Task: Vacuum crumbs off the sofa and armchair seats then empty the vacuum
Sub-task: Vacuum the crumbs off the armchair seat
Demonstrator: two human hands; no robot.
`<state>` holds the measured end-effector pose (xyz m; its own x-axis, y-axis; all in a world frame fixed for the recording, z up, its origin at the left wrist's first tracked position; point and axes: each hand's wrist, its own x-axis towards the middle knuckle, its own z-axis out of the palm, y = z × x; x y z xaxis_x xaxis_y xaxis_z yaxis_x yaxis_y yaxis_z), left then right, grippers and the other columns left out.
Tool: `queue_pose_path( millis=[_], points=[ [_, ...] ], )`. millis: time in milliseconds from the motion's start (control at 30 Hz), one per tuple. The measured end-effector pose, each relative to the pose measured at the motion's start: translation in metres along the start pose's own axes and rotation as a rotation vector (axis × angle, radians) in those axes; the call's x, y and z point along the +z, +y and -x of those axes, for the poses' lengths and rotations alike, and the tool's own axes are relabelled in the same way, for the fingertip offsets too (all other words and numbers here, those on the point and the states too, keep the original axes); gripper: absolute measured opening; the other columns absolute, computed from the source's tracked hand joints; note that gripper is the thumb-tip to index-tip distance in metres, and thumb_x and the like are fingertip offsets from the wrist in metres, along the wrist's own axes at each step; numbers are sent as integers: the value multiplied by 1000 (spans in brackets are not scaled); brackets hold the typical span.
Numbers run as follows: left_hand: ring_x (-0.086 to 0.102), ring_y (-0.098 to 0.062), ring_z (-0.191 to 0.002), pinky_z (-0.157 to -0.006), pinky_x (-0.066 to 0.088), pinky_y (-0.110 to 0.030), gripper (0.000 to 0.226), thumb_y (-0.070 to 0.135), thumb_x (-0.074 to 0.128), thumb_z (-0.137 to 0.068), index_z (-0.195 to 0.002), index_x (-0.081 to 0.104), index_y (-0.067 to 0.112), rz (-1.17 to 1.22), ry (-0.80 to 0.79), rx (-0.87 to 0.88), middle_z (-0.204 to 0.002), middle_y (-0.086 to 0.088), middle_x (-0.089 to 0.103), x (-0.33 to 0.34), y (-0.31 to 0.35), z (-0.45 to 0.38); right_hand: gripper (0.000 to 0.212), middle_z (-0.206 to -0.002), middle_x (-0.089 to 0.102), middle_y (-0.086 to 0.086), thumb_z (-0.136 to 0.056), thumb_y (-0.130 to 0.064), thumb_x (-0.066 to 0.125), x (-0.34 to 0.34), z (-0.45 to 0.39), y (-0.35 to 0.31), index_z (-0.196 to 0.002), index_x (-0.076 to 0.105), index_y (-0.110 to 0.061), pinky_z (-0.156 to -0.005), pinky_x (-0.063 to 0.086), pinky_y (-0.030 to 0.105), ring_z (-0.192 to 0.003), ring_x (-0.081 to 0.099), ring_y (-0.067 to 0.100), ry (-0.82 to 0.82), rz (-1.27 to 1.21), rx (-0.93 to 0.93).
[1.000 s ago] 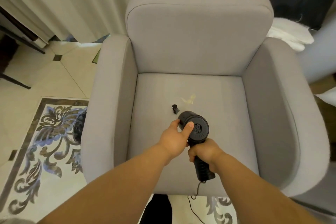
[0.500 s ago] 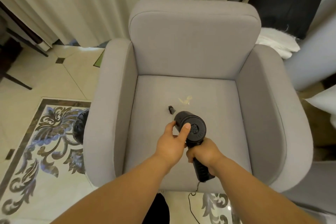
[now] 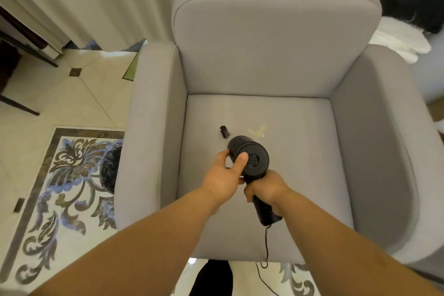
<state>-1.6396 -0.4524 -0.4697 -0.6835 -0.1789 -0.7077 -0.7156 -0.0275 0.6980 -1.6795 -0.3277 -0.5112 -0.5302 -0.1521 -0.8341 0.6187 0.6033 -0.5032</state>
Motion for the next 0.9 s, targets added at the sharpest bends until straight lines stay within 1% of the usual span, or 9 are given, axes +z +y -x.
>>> queue_pose_path(
  millis=[67, 167, 233, 367, 467, 600, 733, 900],
  points=[
    [68, -16, -91, -93, 49, -36, 66, 53, 50, -91, -145, 26, 25, -14, -21, -1, -107, -4, 64, 8, -8, 9, 29, -76, 62, 9, -60, 10, 69, -3, 10, 12, -80, 64, -10, -56, 46, 28, -70, 56, 25, -6, 1, 15],
    [68, -18, -94, -94, 49, -37, 66, 52, 50, -91, -146, 25, 24, -21, -61, -11, -117, -7, 64, 23, -20, 25, 27, -75, 61, 9, -60, 10, 69, -8, 28, 36, -80, 65, -8, -56, 46, 28, -70, 55, 25, -9, 5, 21],
    [68, -18, -94, -93, 49, -36, 67, 52, 50, -90, -145, 25, 24, -19, -82, -15, -121, -8, 63, 36, -33, 40, 26, -74, 61, 9, -60, 10, 68, -12, 40, 56, -79, 65, -7, -57, 46, 29, -69, 54, 25, -6, 3, 33],
    [69, -15, -90, -94, 50, -37, 66, 52, 52, -89, -143, 28, 24, -42, -89, -12, -109, -5, 66, 66, -64, 69, 25, -70, 59, 7, -58, 11, 69, -18, 65, 102, -69, 60, -10, -56, 45, 27, -65, 54, 24, 18, 16, 52],
    [70, -13, -87, -92, 51, -34, 64, 53, 53, -89, -142, 29, 26, -43, -95, -8, -100, 0, 66, 89, -87, 93, 25, -69, 60, 6, -58, 10, 69, -22, 84, 138, -70, 62, -11, -53, 45, 26, -64, 55, 23, 39, 21, 55],
    [70, -13, -89, -92, 51, -36, 65, 55, 53, -88, -141, 29, 28, -25, -112, -9, -105, -2, 66, 113, -111, 115, 25, -69, 60, 7, -58, 9, 69, -27, 102, 176, -72, 63, -11, -52, 45, 26, -65, 56, 23, 43, 7, 66],
    [70, -12, -88, -96, 50, -39, 65, 56, 53, -87, -141, 29, 28, -13, -120, -10, -100, 1, 65, 125, -119, 133, 26, -72, 62, 8, -58, 7, 70, -32, 117, 192, -76, 65, -11, -53, 46, 26, -68, 57, 24, 41, 23, 66],
    [69, -12, -88, -93, 49, -36, 62, 56, 54, -87, -139, 32, 30, 45, -98, -5, -98, 3, 65, 129, -110, 139, 27, -70, 61, 6, -55, 5, 69, -39, 127, 191, -74, 61, -13, -53, 46, 27, -66, 56, 23, 62, 1, -2]
  ],
)
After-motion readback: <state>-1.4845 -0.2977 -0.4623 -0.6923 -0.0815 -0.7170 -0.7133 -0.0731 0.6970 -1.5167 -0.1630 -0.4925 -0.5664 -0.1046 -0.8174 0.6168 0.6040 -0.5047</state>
